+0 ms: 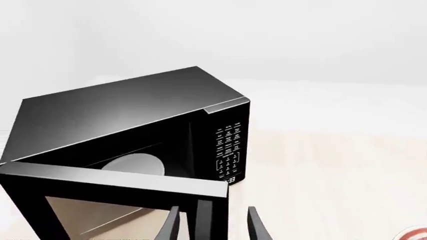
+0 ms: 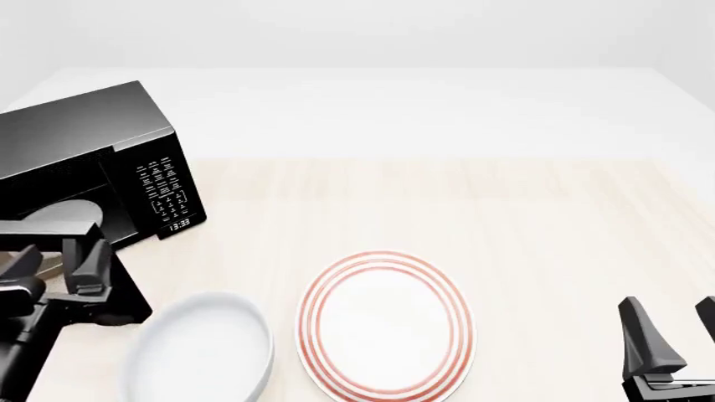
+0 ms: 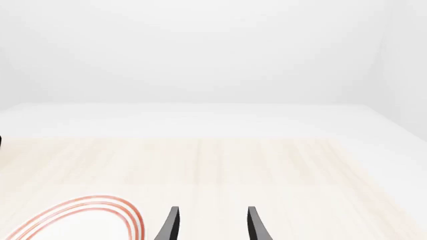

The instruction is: Open the microwave.

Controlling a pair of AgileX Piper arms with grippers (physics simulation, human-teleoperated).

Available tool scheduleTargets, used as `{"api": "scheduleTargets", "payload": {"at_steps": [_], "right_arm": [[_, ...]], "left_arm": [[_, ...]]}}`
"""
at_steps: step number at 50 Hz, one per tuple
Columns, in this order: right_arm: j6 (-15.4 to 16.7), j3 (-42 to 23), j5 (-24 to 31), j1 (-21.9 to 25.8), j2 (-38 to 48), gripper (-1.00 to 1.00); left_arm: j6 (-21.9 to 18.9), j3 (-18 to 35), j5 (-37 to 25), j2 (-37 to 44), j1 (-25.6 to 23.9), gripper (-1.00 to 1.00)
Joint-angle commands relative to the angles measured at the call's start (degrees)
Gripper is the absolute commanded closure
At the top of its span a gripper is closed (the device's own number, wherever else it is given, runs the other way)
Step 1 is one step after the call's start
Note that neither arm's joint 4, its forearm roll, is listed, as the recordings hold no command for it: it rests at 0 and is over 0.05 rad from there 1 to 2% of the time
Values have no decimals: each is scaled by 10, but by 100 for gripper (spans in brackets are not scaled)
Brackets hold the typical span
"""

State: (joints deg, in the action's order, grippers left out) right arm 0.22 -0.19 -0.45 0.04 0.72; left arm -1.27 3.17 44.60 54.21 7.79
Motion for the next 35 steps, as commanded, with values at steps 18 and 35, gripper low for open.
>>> {"api": "scheduleTargets", "payload": {"at_steps": [18,35], "right_arm": [[0,0,0,0,0,-100],[0,0,0,0,0,-100]], "left_arm": [[-8,29,-237,-240,6,-100],[-18,84,-372,-341,12,-100]]}}
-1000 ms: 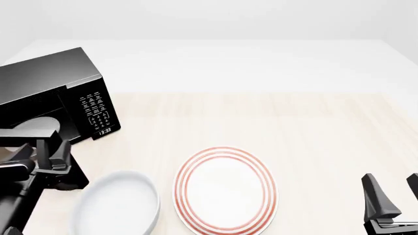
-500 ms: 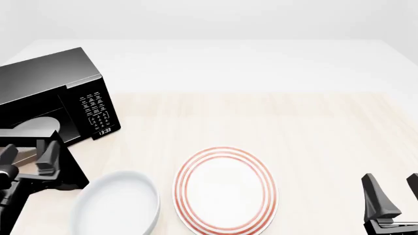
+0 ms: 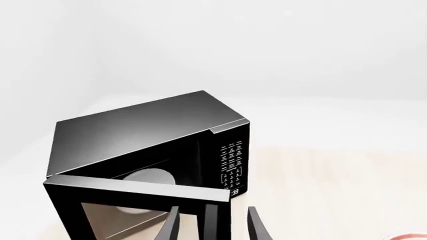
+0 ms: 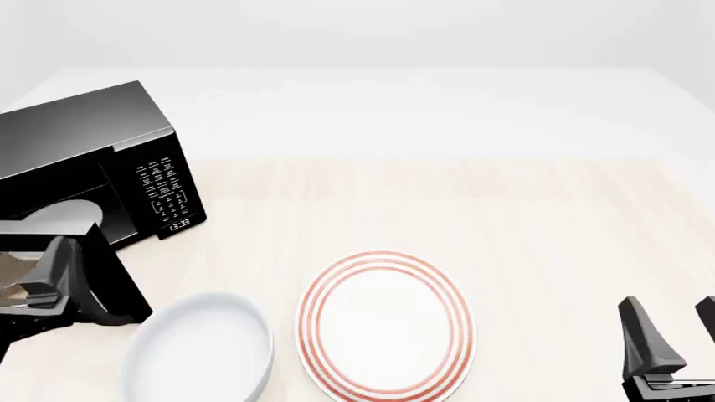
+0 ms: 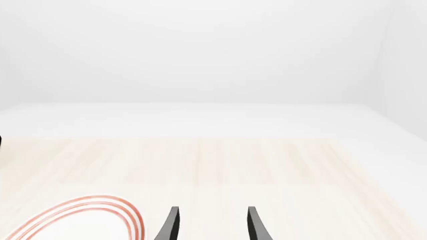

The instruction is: Open the microwave.

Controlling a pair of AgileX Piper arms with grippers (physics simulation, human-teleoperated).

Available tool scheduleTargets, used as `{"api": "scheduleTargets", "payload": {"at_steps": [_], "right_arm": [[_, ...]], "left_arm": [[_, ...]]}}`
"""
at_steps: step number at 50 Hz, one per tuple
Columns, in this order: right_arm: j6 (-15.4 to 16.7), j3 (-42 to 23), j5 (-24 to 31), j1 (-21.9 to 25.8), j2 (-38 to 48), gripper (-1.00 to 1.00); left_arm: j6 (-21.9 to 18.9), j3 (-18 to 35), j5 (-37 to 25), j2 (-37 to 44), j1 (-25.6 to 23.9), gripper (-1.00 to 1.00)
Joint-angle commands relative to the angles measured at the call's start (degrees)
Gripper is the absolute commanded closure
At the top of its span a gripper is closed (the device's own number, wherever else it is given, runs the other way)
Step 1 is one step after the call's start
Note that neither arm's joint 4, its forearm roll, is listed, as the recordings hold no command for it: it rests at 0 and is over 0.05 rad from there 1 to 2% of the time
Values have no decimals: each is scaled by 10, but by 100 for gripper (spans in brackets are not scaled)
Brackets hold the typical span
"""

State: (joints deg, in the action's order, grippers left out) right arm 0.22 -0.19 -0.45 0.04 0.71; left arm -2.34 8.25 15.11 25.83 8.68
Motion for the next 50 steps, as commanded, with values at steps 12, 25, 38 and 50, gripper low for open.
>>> {"api": "scheduleTargets", "payload": {"at_steps": [12,25,38,50], "right_arm": [[0,0,0,0,0,-100],[0,0,0,0,0,-100],[0,0,0,0,0,-100],[0,0,0,0,0,-100]], "left_arm": [[-24,98,-146,-76,-7,-100],[-51,122,-123,-9,-30,-100],[-75,193,-114,113,-46,-100],[-86,244,-152,164,-33,-100]]}}
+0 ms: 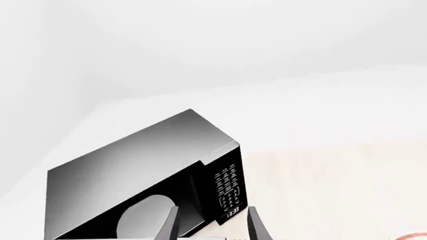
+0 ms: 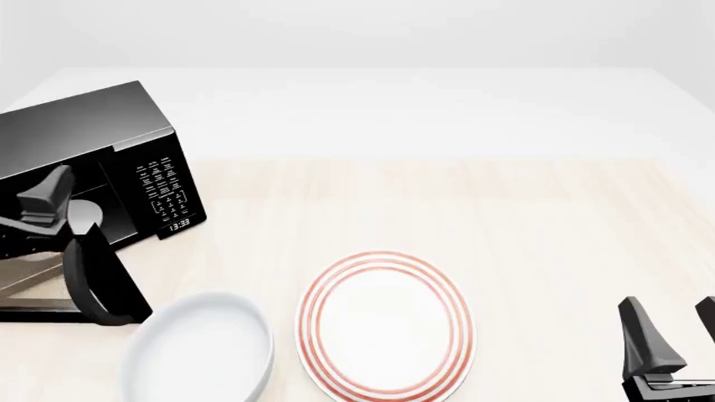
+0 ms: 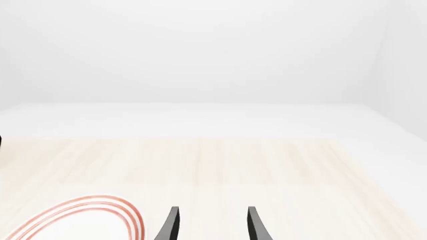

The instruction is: Open the microwave.

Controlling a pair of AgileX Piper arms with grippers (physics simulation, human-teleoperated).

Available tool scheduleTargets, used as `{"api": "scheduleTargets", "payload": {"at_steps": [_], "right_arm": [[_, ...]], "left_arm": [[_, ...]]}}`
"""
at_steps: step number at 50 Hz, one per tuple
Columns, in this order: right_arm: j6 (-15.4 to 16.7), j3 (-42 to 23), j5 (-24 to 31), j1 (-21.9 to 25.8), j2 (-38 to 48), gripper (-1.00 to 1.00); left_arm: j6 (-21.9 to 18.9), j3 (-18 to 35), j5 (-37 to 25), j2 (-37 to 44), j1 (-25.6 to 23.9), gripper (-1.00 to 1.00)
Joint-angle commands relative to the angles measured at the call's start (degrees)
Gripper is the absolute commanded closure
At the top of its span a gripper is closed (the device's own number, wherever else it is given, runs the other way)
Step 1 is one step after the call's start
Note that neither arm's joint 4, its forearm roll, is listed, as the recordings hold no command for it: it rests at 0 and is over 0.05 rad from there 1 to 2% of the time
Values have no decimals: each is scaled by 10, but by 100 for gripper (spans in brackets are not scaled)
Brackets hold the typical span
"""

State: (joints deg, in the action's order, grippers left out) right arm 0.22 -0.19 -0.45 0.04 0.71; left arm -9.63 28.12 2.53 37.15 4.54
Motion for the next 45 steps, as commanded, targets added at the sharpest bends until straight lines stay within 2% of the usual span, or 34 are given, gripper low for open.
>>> {"api": "scheduleTargets", "payload": {"at_steps": [1,9,10,12,17,19,20,22,25,27,37,45], "right_arm": [[0,0,0,0,0,-100],[0,0,0,0,0,-100],[0,0,0,0,0,-100],[0,0,0,0,0,-100],[0,0,0,0,0,-100],[0,0,0,0,0,-100],[0,0,0,0,0,-100],[0,0,0,0,0,-100],[0,0,0,0,0,-100],[0,0,0,0,0,-100],[0,0,0,0,0,-100],[0,0,0,0,0,-100]], "left_arm": [[-10,55,-36,52,11,-100],[-18,104,-87,75,6,-100],[-2,112,-94,88,2,-100],[-14,120,-102,92,-4,-100],[1,148,-134,112,-12,-100],[-5,158,-144,120,-14,-100],[-22,160,-144,125,-20,-100],[2,175,-156,145,-18,-100],[3,188,-162,156,-22,-100],[22,204,-174,170,-19,-100],[46,231,-214,229,-39,-100],[50,241,-237,256,-41,-100]]}}
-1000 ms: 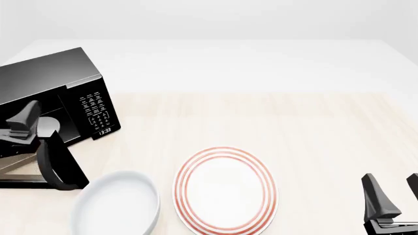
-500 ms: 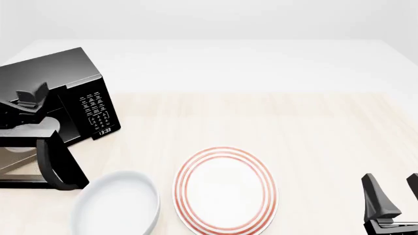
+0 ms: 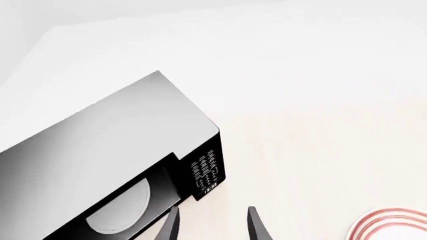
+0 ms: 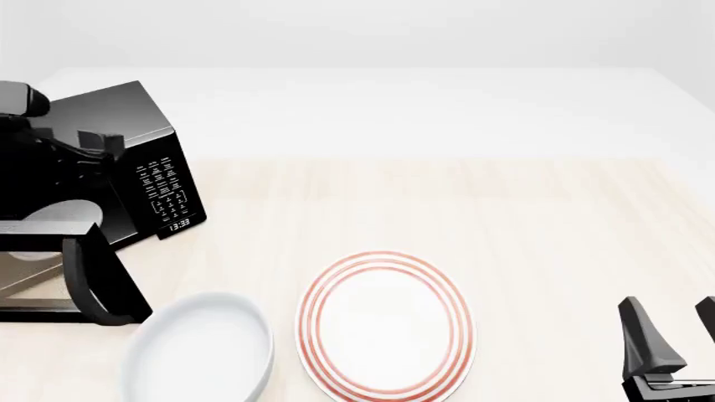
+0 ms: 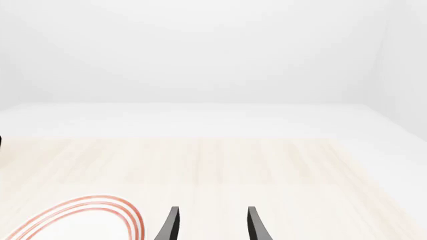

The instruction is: Open the microwave.

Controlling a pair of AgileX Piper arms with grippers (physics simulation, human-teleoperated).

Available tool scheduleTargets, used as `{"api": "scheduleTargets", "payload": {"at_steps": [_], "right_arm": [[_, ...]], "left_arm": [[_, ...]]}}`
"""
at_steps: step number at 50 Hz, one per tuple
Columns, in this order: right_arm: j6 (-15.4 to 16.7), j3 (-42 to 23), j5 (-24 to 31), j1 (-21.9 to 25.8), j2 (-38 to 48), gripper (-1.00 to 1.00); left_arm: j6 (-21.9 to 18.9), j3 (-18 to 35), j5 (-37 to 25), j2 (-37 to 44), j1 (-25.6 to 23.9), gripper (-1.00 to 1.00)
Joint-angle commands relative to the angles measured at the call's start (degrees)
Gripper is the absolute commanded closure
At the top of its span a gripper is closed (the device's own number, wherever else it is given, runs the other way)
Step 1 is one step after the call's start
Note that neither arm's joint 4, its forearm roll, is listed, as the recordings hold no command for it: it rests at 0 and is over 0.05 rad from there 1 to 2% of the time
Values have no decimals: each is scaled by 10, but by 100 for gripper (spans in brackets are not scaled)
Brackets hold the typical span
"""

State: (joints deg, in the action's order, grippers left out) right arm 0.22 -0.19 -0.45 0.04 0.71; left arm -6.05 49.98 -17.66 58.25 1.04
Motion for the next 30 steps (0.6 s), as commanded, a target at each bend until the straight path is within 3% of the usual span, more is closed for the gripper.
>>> {"api": "scheduleTargets", "payload": {"at_steps": [1,30], "right_arm": [[0,0,0,0,0,-100],[0,0,0,0,0,-100]], "left_arm": [[13,20,-36,46,-4,-100],[-11,19,-66,97,30,-100]]}}
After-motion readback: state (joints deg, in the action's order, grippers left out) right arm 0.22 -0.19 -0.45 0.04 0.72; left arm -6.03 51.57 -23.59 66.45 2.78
